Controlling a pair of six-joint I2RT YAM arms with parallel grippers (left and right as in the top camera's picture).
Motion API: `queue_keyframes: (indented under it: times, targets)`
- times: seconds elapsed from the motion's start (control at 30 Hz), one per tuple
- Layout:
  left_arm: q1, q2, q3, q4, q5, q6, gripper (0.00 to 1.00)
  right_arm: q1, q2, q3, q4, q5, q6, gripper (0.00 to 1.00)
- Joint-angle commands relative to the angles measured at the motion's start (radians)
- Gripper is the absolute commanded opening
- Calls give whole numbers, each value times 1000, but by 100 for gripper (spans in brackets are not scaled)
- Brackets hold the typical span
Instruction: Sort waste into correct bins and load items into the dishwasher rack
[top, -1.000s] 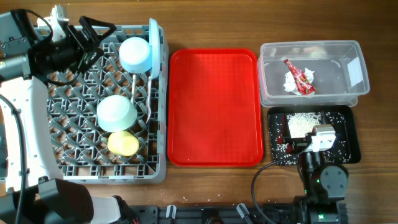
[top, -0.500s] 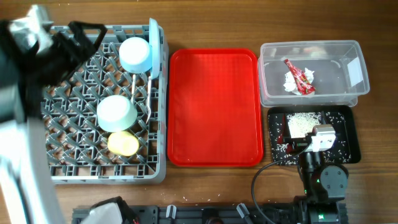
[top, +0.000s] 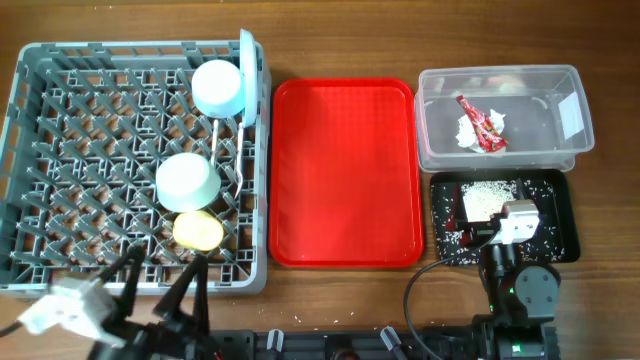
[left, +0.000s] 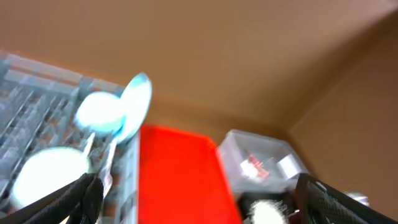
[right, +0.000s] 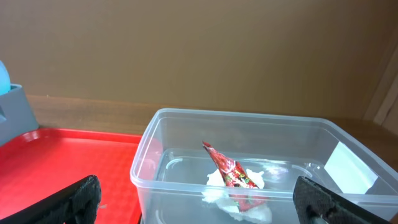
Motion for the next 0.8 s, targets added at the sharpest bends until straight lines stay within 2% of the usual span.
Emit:
queue_keyframes:
  times: [0.0,0.1,0.13,0.23,0.3,0.37,0.63,0.77]
  targets:
    - [-5,-147,-258,159,-73,4,100,4,-8,-1,3,-12,-8,100]
    - [-5,-237,-478,495,-72,-51,100,4,-8,-1,3,-13,-8,100]
    - [-5,-270,-587,681,-73,-86,100,4,-8,-1,3,-12,-8,100]
    - [-5,-271,-769,1012,-77,-113,100,4,-8,-1,3,-13,-8,100]
    - [-5,-271,-880,1222,-98,-113,100,4,-8,-1,3,-13,-8,100]
    - [-5,-271,-973,1345,-122,-113,100,4,-8,-1,3,-13,-8,100]
    - [-5,-271,-1138,1352,-180,-113,100,4,-8,-1,3,-13,-8,100]
    - [-5,-271,-1143,1203,-278,-112,100,4,-8,-1,3,-13,-8,100]
